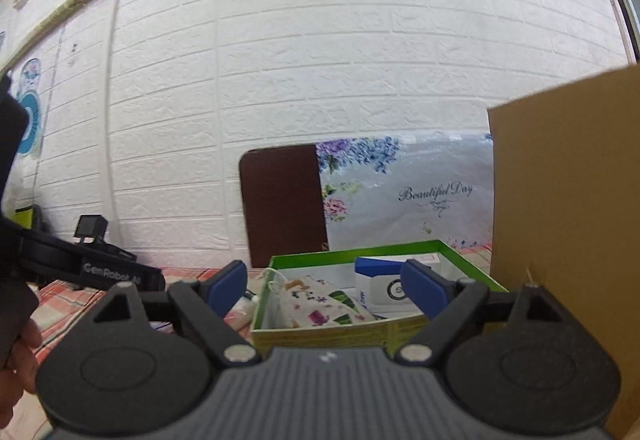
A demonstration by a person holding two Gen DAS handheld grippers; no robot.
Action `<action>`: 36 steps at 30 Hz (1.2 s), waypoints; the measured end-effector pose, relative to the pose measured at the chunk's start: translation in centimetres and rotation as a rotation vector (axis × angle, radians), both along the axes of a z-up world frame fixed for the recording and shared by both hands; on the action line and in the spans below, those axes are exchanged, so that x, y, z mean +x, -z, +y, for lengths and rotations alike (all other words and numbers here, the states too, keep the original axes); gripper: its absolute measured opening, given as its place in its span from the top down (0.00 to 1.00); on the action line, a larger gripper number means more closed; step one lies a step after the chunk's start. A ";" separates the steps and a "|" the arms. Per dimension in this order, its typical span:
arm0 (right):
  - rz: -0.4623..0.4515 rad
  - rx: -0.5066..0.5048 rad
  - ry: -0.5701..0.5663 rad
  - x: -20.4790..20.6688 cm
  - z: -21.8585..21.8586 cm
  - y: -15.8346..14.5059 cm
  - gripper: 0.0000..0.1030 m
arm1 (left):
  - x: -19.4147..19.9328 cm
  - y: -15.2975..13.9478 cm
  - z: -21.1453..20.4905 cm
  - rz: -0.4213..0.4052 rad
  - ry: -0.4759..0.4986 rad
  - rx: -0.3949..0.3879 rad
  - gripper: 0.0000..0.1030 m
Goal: Organize objects
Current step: 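Move the left gripper back over the table to the purple keychain, then grasp the purple figure keychain with the left gripper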
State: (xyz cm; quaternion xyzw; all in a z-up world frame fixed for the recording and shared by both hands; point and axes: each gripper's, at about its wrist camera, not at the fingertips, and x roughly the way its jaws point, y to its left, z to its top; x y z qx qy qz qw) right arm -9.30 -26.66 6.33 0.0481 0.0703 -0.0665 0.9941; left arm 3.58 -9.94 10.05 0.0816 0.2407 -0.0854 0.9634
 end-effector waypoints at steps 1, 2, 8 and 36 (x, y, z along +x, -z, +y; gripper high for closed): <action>-0.006 -0.015 -0.007 -0.5 0.5 -0.3 0.14 | -0.2 -0.1 0.3 0.008 -0.003 -0.007 0.05; -0.013 -0.027 -0.012 -1.0 0.8 -0.5 0.14 | -0.6 -0.2 0.6 0.012 -0.009 -0.014 0.05; -0.047 -0.065 -0.023 -2.4 2.5 -1.9 0.14 | -1.6 -0.7 1.8 0.002 -0.009 -0.043 0.05; 0.379 -0.453 -0.414 14.0 13.6 6.8 0.52 | 6.7 6.7 12.4 0.198 -0.254 -0.131 0.03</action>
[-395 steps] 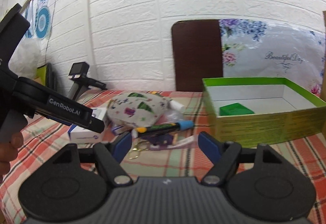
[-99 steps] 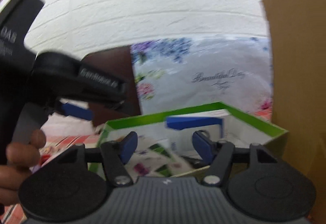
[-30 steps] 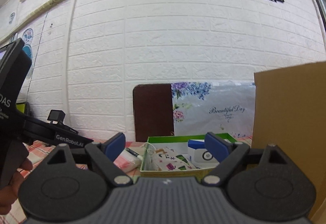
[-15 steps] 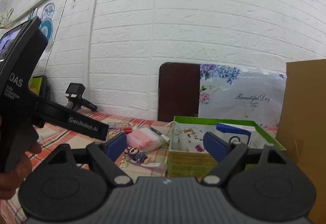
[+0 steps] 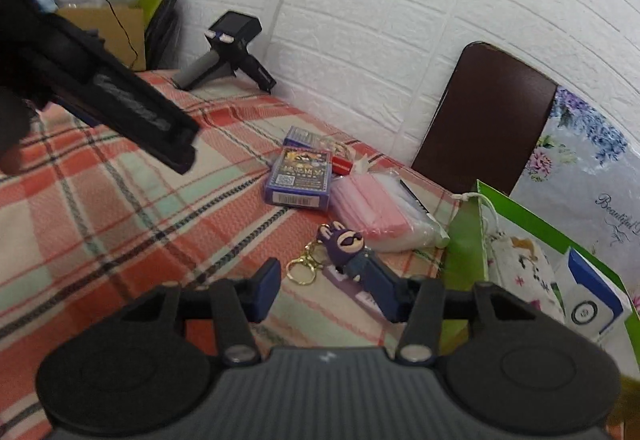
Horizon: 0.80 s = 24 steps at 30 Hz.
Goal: Organize objects
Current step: 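Grasp the purple figure keychain with the left gripper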
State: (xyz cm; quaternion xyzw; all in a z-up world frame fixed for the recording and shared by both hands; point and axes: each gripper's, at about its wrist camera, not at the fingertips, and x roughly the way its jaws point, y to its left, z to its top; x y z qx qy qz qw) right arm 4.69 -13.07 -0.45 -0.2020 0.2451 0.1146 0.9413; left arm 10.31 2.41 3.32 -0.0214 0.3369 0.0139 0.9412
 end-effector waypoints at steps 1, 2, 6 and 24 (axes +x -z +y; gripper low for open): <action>0.017 -0.013 0.008 1.3 0.1 0.2 0.50 | 0.1 0.1 0.4 0.000 -0.009 -0.004 0.03; 0.032 -0.026 0.030 2.8 0.0 0.4 0.43 | 0.3 0.1 0.8 -0.001 -0.018 -0.008 0.03; 0.146 0.074 0.060 6.2 -1.1 1.4 0.45 | 0.5 0.3 1.9 -0.002 -0.027 -0.029 0.03; 0.166 0.295 -0.104 -3.5 -0.6 -0.1 0.28 | -0.9 1.2 1.9 0.157 0.245 -0.289 0.04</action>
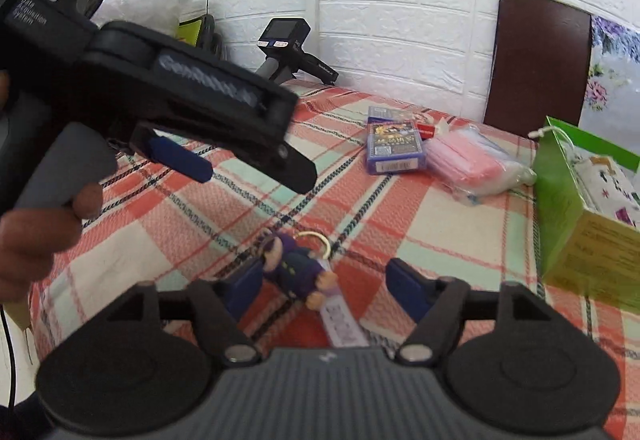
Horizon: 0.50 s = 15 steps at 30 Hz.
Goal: Organize objects
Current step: 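Grasp the purple figure keychain with the left gripper, then carry the keychain into the green box and open the left gripper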
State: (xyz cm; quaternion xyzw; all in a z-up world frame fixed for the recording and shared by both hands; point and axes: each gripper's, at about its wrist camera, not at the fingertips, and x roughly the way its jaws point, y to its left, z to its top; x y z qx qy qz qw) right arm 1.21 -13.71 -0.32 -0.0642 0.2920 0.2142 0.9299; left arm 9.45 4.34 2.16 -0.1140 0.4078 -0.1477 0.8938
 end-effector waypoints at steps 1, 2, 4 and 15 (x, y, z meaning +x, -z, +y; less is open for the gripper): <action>0.012 0.005 0.000 0.0 -0.2 0.2 0.27 | 0.0 0.2 0.1 0.022 0.006 -0.033 0.04; 0.026 0.003 -0.001 0.0 -0.3 0.4 0.27 | 0.0 0.4 0.0 0.037 0.016 -0.057 0.04; 0.047 -0.005 0.007 0.3 -0.3 1.0 0.27 | -0.1 0.9 -0.8 0.064 0.037 -0.065 0.05; 0.004 0.000 -0.066 0.6 2.6 1.5 0.67 | -1.2 1.7 -1.6 0.065 -0.025 -0.013 0.47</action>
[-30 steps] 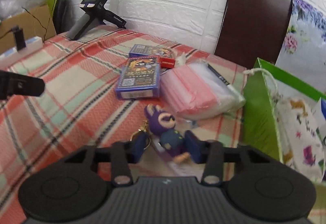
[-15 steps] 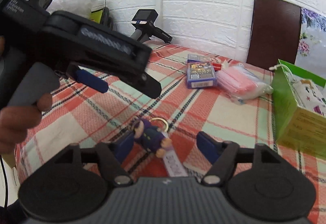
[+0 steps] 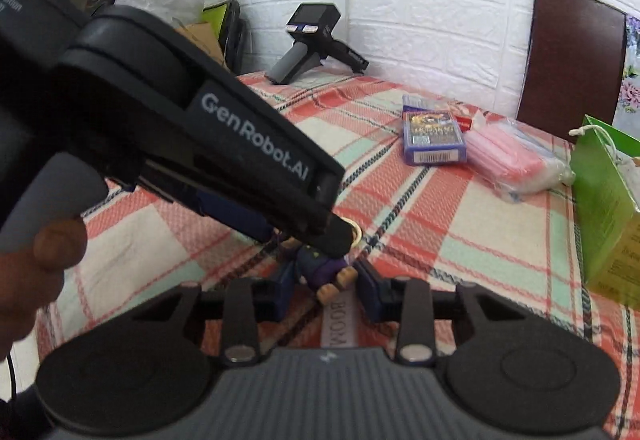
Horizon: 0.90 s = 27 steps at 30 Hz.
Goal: Organize objects
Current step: 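Carry the keychain into the green box and open the left gripper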
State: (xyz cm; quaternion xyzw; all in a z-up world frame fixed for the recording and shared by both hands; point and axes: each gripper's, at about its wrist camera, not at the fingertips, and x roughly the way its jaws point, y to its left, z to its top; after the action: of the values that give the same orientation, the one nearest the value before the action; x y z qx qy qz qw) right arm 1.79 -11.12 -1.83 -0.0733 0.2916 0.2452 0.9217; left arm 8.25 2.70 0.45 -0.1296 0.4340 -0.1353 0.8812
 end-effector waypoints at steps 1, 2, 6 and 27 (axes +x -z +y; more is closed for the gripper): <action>-0.008 0.019 0.012 -0.2 -0.1 -0.1 0.68 | -0.1 -0.5 -0.2 -0.018 0.004 0.002 0.47; -0.027 0.040 0.027 -0.4 -0.5 -0.5 0.68 | -0.3 -1.2 -0.6 -0.043 0.009 0.004 0.47; -0.154 0.069 0.099 -0.9 -2.3 -2.5 0.68 | 0.2 -4.5 -3.3 -0.150 0.065 0.021 0.47; -0.511 0.076 0.653 3.3 -21.3 -8.1 0.68 | 5.5 -12.8 -26.9 -0.456 0.464 0.038 0.45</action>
State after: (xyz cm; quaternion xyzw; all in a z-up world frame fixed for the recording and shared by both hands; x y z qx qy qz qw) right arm 5.05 -32.45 6.24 -0.0015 0.0523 -0.0756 0.9958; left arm 13.80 -24.24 13.26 0.0230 0.2459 -0.3498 0.9037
